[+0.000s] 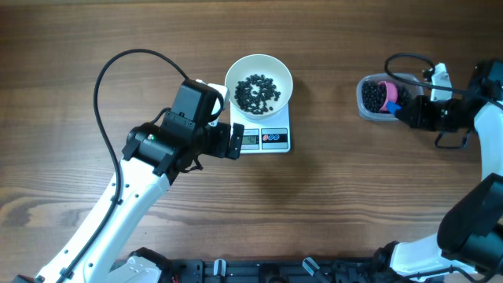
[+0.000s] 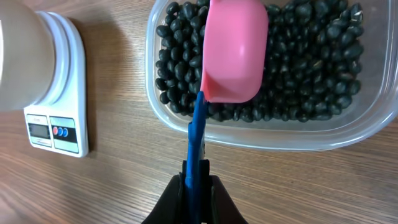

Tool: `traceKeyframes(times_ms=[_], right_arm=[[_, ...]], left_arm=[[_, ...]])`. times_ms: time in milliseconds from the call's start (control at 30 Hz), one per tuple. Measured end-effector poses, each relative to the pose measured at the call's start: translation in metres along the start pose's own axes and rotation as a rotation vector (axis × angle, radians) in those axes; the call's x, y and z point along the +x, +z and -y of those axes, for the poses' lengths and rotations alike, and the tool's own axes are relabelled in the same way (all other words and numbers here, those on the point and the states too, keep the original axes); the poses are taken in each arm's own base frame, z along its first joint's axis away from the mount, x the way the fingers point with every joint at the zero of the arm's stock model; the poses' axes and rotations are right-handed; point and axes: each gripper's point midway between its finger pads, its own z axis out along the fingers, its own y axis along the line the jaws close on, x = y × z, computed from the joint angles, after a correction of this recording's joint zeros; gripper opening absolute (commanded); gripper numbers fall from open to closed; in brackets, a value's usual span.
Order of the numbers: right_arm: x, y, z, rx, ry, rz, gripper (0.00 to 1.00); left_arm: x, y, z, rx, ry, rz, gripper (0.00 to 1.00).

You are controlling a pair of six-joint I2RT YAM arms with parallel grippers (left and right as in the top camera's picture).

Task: Scoop item into bowl and weigh 150g on scale
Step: 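Scoop black beans from the tub again with the right gripper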

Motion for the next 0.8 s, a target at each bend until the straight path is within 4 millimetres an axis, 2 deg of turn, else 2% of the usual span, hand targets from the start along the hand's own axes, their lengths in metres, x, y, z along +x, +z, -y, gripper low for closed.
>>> traceKeyframes(times_ms=[567,800], right_arm=[[-0.004,-0.012,0.015,-0.084,0.134,0.073,0.04],[-0.008,-0.028,0.025,-0.140,0.230,0.143,0.04]], left_arm=[[0.000,0.000,0.000,0.000,0.000,0.000,1.00],[0.000,0.000,0.000,0.000,0.000,0.000,1.00]])
